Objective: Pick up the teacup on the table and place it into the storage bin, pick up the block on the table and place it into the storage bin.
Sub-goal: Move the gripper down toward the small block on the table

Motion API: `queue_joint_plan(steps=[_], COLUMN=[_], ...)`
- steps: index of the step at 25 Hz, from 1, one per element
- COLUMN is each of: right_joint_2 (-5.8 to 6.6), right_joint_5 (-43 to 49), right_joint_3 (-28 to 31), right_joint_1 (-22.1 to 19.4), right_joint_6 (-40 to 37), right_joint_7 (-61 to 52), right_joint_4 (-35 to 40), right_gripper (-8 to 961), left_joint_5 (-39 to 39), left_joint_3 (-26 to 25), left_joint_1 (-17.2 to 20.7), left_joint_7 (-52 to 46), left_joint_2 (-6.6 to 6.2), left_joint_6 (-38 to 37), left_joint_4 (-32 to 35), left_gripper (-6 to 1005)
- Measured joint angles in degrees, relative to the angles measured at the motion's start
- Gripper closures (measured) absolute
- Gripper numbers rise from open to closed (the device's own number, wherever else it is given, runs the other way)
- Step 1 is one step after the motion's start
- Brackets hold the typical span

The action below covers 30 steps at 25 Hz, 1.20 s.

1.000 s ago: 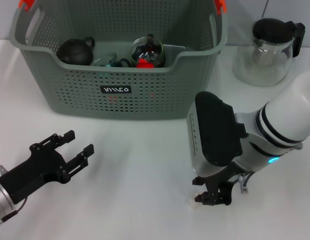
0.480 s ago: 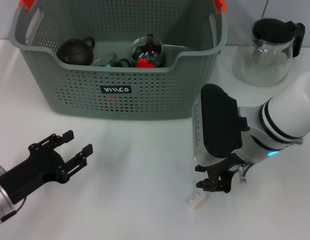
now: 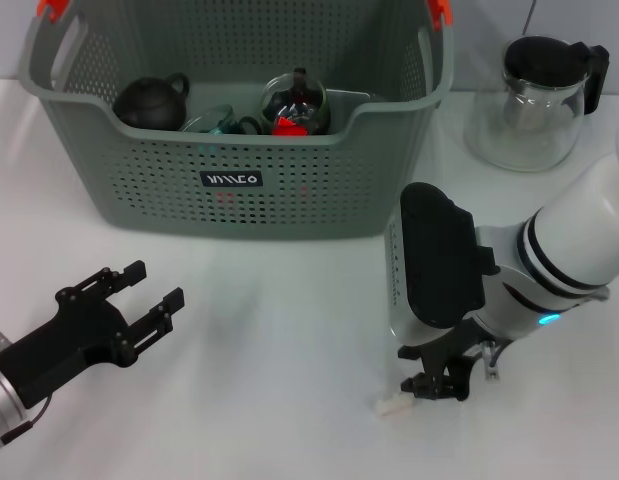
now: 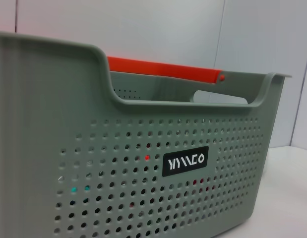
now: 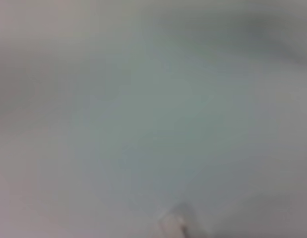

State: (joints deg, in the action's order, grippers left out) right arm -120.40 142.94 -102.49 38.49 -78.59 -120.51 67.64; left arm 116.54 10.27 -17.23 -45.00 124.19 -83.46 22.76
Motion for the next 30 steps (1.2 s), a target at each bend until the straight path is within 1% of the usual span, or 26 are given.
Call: queue_joint_plan(steps=[7, 11, 14, 17, 30], right_joint_2=[0.24, 0.15, 0.09, 0.08, -0.33], right_joint_5=[0.32, 1.07, -1.22, -3.48, -5.16], right_joint_3=[0.63, 2.72, 3.49, 2.67, -1.08], right_joint_1=[-0.56, -0.89, -0.82, -0.81, 2.49], right_joint_6=[-3.48, -3.73, -5.89, -6.98, -2.34], right_joint_7=[-1.80, -2.74, -1.70, 0.83, 1.70], right_joint_4=[1.58, 2.45, 2.94, 3.12, -3.95], right_gripper=[606, 607, 607, 607, 606], left_joint_5=[0.00, 0.00, 0.00, 0.00, 0.00], left_joint_3=[0.00, 0.17, 0.26, 0.28, 0.28], left_joint_1=[0.01, -0.02, -0.03, 0.02, -0.06], left_joint_7=[0.00, 0.00, 0.00, 0.00, 0.00], left_joint_2=[0.00, 0.00, 0.00, 0.00, 0.09], left_joint_6=[0.04, 0.37, 0.67, 0.69, 0.68], left_joint_4=[0.00, 0.00, 0.00, 0.00, 0.00], left_gripper=[370, 370, 371, 371, 371])
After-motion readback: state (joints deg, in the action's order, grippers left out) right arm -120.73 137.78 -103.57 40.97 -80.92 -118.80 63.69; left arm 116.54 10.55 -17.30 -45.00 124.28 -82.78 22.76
